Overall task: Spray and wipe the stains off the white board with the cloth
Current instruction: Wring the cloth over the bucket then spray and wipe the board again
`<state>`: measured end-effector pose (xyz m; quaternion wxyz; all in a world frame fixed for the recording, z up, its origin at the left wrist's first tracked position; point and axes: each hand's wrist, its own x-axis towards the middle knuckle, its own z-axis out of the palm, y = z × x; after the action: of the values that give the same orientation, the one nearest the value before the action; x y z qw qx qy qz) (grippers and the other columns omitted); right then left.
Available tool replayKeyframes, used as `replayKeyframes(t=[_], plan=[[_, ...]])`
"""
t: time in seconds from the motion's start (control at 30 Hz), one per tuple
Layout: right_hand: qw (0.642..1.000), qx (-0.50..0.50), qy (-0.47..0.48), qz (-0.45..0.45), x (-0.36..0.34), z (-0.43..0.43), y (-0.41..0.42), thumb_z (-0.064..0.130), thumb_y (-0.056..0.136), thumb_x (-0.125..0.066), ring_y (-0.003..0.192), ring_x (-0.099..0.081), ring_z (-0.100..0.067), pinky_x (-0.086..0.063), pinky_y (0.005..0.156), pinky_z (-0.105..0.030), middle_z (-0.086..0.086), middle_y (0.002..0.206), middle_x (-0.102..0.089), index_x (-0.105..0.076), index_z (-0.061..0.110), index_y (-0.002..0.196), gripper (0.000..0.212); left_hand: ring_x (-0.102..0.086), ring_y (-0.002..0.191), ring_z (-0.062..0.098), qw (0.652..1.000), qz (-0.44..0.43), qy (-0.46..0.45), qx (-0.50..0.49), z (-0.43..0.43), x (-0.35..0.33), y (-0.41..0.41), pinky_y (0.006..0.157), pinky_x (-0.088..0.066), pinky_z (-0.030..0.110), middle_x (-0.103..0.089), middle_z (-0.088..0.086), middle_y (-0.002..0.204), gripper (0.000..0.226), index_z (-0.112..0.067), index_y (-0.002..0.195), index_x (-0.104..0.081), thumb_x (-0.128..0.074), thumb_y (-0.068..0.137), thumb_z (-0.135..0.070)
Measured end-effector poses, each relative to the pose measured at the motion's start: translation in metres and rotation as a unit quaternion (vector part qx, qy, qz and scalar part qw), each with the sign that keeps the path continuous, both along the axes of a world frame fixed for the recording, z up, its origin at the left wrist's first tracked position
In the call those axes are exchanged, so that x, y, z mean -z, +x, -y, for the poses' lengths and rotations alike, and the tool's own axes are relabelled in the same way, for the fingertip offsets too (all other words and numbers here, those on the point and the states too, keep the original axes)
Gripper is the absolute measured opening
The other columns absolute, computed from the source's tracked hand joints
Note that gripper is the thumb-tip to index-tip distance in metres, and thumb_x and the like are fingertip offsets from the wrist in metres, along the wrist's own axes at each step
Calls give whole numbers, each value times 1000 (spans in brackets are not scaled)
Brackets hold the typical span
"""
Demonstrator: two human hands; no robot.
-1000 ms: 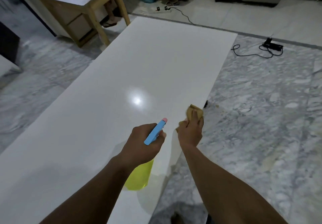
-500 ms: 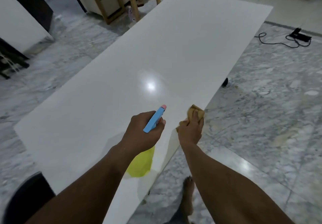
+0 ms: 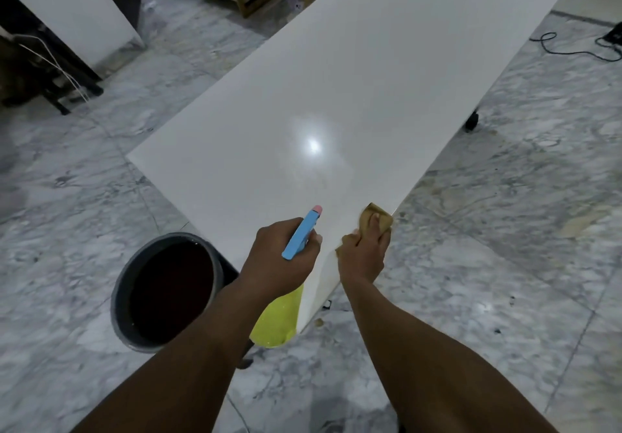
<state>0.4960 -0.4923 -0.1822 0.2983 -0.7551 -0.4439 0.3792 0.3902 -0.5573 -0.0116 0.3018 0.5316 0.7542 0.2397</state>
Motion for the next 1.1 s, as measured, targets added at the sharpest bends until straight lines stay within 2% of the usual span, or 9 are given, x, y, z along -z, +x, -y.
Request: replayKeyframes(t=[0.33,0.47,0.57,0.63,0.67,0.77,0.87,1.03,1.1], plan=[[1000,26,2,5,-4,195,-99,21,101,-46,140,-38,-30,-38,106,-41,-9,163,-21,-35,30,151,52,-68,67,43,999,13,9,28,184,10,-126,69,-58,58,-67,22,74,23,-8,80,-64,-66,98,-22],[999,-15,-17,-32,-11,259,-126,14,96,-49,118,-58,-29,-50,99,-40,-9,142,-54,-50,34,141,49,-70,66,38,1000,11,4,21,233,0,-174,68,-60,55,-70,16,74,19,-13,81,-68,-68,98,-23],[988,-103,-53,-106,-24,297,-153,14,92,-50,103,-65,-21,-53,95,-38,-1,121,-68,-61,41,124,43,-65,63,32,1000,5,22,14,251,-14,-203,60,-51,40,-65,12,67,28,-22,70,-61,-69,98,-22],[960,-28,-136,-241,-42,302,-165,22,91,-53,89,-66,-24,-54,89,-41,-5,103,-72,-68,40,113,32,-64,64,29,1000,8,24,9,254,-24,-219,58,-47,33,-65,10,66,29,-25,70,-61,-70,98,-21],[922,13,-193,-336,-55,299,-165,28,94,-54,80,-64,-26,-53,78,-38,-10,93,-71,-73,31,109,24,-66,64,30,1000,15,20,9,253,-27,-225,59,-51,37,-66,12,68,24,-19,74,-65,-70,98,-22],[809,36,-248,-531,-83,274,-164,38,101,-43,73,-61,-26,-50,67,-31,-16,82,-66,-71,1,99,47,-71,70,40,999,26,4,20,246,-37,-244,69,-59,53,-70,20,79,22,-6,87,-68,-69,97,-26],[795,58,-200,-570,-103,233,-175,36,96,-46,77,-67,-31,-57,69,-34,-16,89,-69,-72,4,96,41,-73,74,41,999,21,-10,42,232,-50,-263,74,-61,55,-71,21,83,21,-7,91,-68,-68,98,-27],[793,41,-179,-581,-129,162,-220,36,83,-62,109,-60,-32,-43,105,-43,-13,119,-62,-68,11,111,39,-77,69,34,999,8,-21,41,200,-74,-310,68,-62,48,-74,22,88,25,-3,96,-67,-68,98,-28],[793,26,-181,-581,-143,143,-242,38,83,-61,106,-60,-31,-45,103,-43,-13,115,-63,-67,13,110,37,-78,66,31,999,0,-18,35,190,-83,-334,62,-60,39,-74,21,86,25,-3,95,-67,-67,99,-27]])
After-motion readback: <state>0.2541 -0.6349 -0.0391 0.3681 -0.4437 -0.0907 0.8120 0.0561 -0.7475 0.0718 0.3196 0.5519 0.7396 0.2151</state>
